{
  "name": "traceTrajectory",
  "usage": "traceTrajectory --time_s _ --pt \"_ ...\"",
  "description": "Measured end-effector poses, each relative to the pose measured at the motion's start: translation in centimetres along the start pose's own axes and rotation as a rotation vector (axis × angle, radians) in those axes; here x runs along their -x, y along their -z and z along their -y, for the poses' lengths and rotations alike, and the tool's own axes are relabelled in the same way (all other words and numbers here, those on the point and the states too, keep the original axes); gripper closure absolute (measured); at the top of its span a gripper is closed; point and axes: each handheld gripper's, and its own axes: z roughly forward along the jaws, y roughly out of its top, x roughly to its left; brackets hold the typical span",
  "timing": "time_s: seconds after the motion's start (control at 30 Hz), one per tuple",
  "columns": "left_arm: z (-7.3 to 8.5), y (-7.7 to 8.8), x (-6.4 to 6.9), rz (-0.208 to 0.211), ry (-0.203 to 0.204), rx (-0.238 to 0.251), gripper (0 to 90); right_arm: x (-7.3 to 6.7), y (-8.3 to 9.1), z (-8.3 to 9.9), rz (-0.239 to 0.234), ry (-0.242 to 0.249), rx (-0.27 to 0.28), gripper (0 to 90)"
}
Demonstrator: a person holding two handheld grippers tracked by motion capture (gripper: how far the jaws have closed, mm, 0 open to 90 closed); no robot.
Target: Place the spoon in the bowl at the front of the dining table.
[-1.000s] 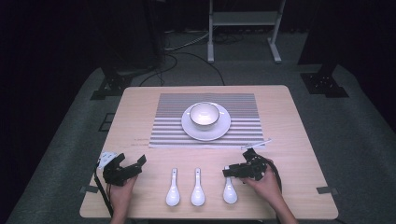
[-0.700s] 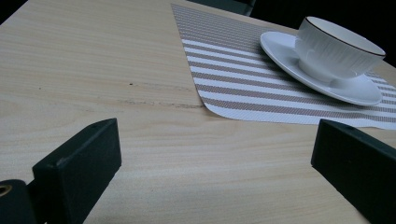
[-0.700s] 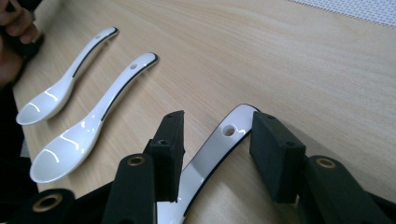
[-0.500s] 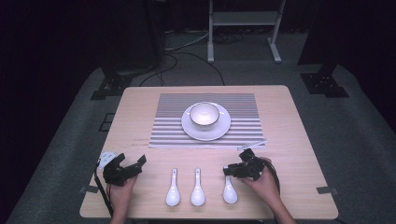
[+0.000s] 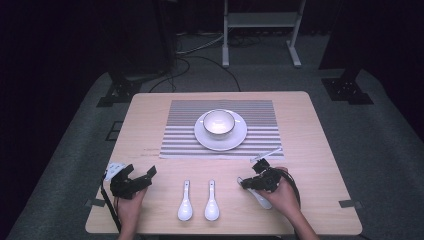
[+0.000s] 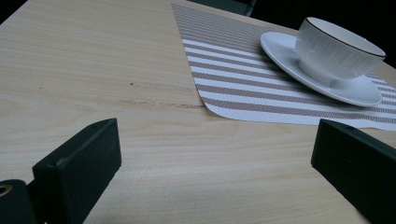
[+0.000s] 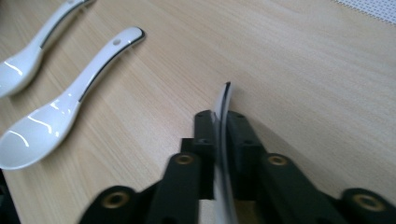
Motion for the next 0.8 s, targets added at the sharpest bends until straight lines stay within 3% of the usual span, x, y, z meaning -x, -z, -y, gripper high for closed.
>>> traceTrajectory --time_s 0.13,0.17,0.43,0.6,0.8 --pt "0.0 0.0 -0.1 0.002 0.003 0.001 0.4 -0.2 0.1 -0.1 0.020 0.017 -0.010 85.1" --pt "0.0 0.0 -0.1 0.002 0.002 0.000 0.4 -0.2 0.5 0.0 -0.007 0.004 0.012 85.2" --pt "0.0 0.0 -0.1 0.001 -0.001 0.003 0.4 0.2 2.1 -0.1 -0.092 -0.047 0.090 84.9" --pt "0.0 0.0 -0.1 -0.001 0.000 0.002 0.4 0.4 3.6 -0.2 -0.168 -0.082 0.174 84.9" --pt "0.0 0.0 -0.1 -0.001 0.000 0.002 0.4 0.6 4.5 -0.5 -0.227 -0.112 0.255 84.6"
